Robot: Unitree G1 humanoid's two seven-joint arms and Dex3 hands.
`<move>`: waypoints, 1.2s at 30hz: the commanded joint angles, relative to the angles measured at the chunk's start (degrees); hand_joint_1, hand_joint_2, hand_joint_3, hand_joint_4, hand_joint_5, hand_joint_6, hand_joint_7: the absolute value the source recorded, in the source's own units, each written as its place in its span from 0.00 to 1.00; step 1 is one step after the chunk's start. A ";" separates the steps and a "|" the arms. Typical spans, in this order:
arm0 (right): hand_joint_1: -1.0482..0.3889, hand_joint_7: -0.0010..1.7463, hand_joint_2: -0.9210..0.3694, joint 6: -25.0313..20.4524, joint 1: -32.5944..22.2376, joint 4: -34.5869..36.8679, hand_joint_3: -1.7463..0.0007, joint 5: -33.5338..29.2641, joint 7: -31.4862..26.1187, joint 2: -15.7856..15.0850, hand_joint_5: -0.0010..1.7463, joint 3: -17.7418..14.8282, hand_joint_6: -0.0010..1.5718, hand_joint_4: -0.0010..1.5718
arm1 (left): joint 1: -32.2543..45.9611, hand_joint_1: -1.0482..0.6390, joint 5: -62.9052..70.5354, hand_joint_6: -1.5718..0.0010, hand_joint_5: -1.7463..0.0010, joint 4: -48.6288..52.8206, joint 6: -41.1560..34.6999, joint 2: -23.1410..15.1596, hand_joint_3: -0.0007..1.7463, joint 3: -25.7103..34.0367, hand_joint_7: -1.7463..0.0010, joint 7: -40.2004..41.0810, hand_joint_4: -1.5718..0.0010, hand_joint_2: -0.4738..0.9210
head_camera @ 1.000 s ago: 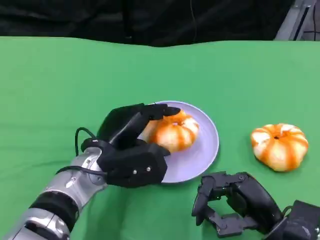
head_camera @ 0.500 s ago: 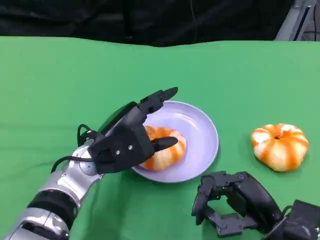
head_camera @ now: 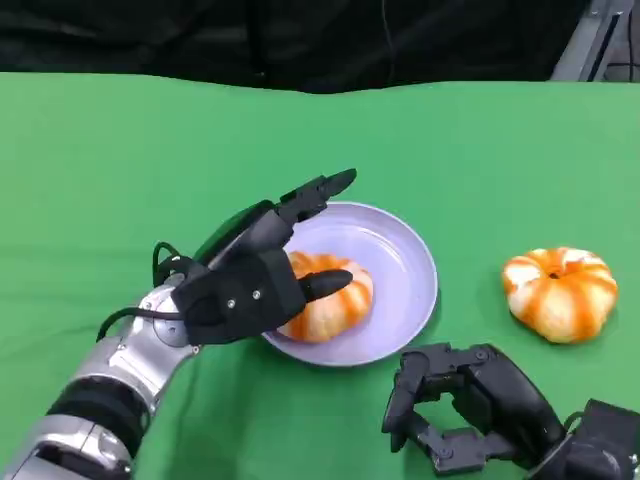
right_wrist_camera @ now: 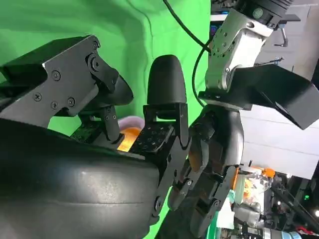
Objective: Grasp the bread from the table and place it into the plate.
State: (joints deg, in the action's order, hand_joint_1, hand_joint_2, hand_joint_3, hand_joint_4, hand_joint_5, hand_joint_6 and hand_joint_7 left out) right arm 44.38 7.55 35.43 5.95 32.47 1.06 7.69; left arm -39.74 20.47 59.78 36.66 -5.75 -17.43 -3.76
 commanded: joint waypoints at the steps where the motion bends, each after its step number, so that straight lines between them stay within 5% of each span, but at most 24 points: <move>1: 0.81 0.61 0.30 -0.27 -0.57 -0.67 0.34 0.33 -0.04 -0.60 0.77 0.07 0.59 0.60 | 0.78 0.01 0.12 0.95 1.00 -0.57 -0.02 -1.12 0.38 0.14 1.00 -0.63 0.91 1.00; 4: 0.82 0.61 0.30 -0.01 0.08 0.31 0.34 0.63 0.21 -0.71 0.77 -0.27 0.59 0.60 | 4.99 0.06 -7.85 0.88 0.97 -3.79 5.30 1.37 0.34 7.17 0.98 3.23 0.79 1.00; 11: 0.81 0.61 0.30 0.28 -0.40 0.25 0.35 0.92 0.78 -0.73 0.76 -0.32 0.59 0.60 | 9.61 0.15 -12.15 0.79 0.96 -9.32 8.35 2.68 0.29 11.80 0.98 4.40 0.63 1.00; 36: 0.80 0.60 0.29 1.29 -0.02 1.80 0.35 1.24 1.54 -1.26 0.75 -0.85 0.60 0.61 | 25.60 0.25 -21.91 0.69 0.97 -22.12 11.33 2.06 0.27 17.90 0.98 -1.85 0.48 1.00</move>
State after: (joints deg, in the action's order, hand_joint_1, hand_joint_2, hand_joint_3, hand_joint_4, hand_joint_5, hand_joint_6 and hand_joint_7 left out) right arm 44.88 7.60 36.83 6.33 33.61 0.94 7.36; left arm -16.77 0.50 38.37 46.12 -3.04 -0.76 -4.39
